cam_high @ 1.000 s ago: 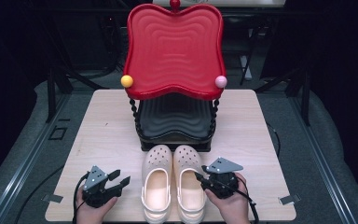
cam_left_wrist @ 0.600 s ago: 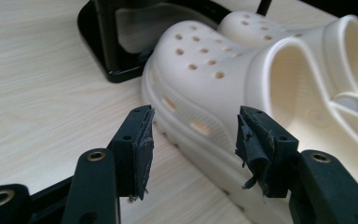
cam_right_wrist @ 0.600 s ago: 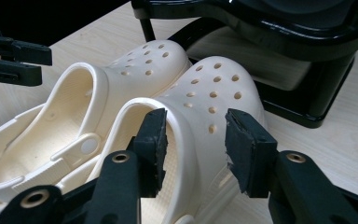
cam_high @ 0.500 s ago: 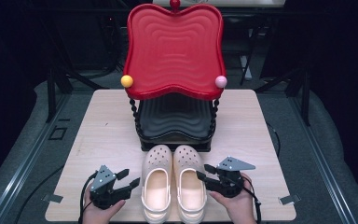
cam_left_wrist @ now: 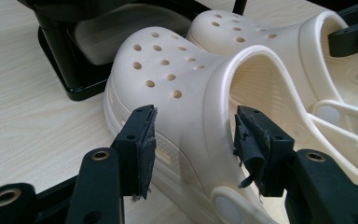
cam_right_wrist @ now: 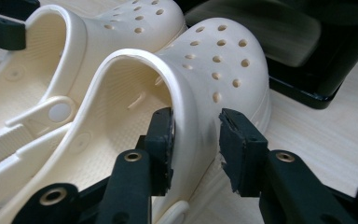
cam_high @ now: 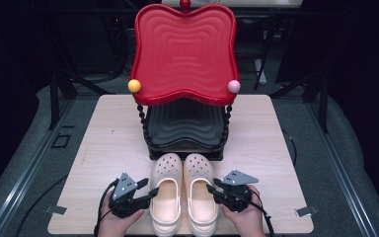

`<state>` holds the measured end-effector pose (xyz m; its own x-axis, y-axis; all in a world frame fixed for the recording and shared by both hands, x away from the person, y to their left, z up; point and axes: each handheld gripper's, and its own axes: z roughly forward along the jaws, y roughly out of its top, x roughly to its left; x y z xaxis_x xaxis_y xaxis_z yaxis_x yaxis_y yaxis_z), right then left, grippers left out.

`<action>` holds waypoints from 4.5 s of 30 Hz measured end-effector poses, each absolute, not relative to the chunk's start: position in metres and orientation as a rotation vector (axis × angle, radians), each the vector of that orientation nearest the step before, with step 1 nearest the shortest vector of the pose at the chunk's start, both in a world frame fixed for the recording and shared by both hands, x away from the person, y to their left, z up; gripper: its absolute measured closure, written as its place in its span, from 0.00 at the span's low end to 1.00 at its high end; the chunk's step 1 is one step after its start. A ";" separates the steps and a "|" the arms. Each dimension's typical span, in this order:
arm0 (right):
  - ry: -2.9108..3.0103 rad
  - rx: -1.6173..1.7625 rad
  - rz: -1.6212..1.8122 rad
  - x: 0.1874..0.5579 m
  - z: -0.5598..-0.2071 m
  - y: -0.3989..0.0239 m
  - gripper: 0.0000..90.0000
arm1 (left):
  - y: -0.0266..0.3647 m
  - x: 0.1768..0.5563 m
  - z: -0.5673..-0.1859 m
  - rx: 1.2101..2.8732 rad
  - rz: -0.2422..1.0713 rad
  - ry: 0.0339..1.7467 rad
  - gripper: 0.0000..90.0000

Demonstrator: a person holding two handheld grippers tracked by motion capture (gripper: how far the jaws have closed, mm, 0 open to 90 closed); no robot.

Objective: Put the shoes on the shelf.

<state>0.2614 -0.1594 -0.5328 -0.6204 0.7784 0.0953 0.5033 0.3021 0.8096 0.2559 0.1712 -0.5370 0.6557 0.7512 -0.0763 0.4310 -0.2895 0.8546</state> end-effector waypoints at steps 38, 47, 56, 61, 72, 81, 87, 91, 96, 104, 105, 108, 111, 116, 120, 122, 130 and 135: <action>2.163 1.283 1.157 0.252 -0.534 -0.138 0.79 | 0.154 0.262 -0.544 1.910 0.454 1.012 0.67; 2.157 1.252 1.138 0.249 -0.534 -0.135 0.75 | 0.152 0.263 -0.542 1.928 0.470 1.014 0.68; 2.169 1.118 1.130 0.257 -0.526 -0.131 0.70 | 0.145 0.266 -0.530 1.955 0.526 0.933 0.64; 2.206 1.021 1.080 0.263 -0.526 -0.124 0.69 | 0.135 0.270 -0.530 1.988 0.545 0.905 0.66; 2.217 0.936 1.018 0.268 -0.528 -0.118 0.75 | 0.132 0.272 -0.536 1.992 0.595 0.892 0.71; 2.136 0.971 0.980 0.260 -0.526 -0.114 0.83 | 0.136 0.266 -0.535 1.986 0.622 0.896 0.77; 2.112 0.981 0.960 0.255 -0.523 -0.118 0.85 | 0.140 0.260 -0.533 1.980 0.657 0.903 0.80; 2.118 0.980 0.967 0.252 -0.520 -0.121 0.86 | 0.146 0.256 -0.528 1.970 0.659 0.913 0.83; 2.158 0.930 0.977 0.249 -0.516 -0.126 0.88 | 0.152 0.248 -0.518 1.960 0.679 0.916 0.84; 2.141 0.915 1.008 0.241 -0.504 -0.134 0.88 | 0.156 0.240 -0.505 1.956 0.670 0.889 0.85; 2.141 0.911 1.007 0.240 -0.503 -0.135 0.88 | 0.157 0.239 -0.503 1.955 0.666 0.888 0.85; 2.140 0.888 1.010 0.234 -0.497 -0.138 0.88 | 0.158 0.236 -0.499 1.944 0.656 0.878 0.85; 2.132 0.875 1.018 0.229 -0.491 -0.142 0.88 | 0.159 0.233 -0.494 1.935 0.649 0.866 0.85; 2.107 0.846 1.028 0.224 -0.476 -0.145 0.88 | 0.159 0.230 -0.482 1.925 0.649 0.852 0.85; 2.091 0.842 1.053 0.224 -0.465 -0.146 0.88 | 0.160 0.232 -0.472 1.912 0.652 0.843 0.85; 2.085 0.838 1.065 0.226 -0.460 -0.146 0.88 | 0.160 0.233 -0.467 1.910 0.660 0.832 0.85; 2.080 0.820 1.076 0.234 -0.443 -0.144 0.88 | 0.160 0.242 -0.450 1.896 0.681 0.815 0.85; 2.074 0.818 1.073 0.242 -0.434 -0.144 0.88 | 0.159 0.252 -0.444 1.896 0.677 0.808 0.85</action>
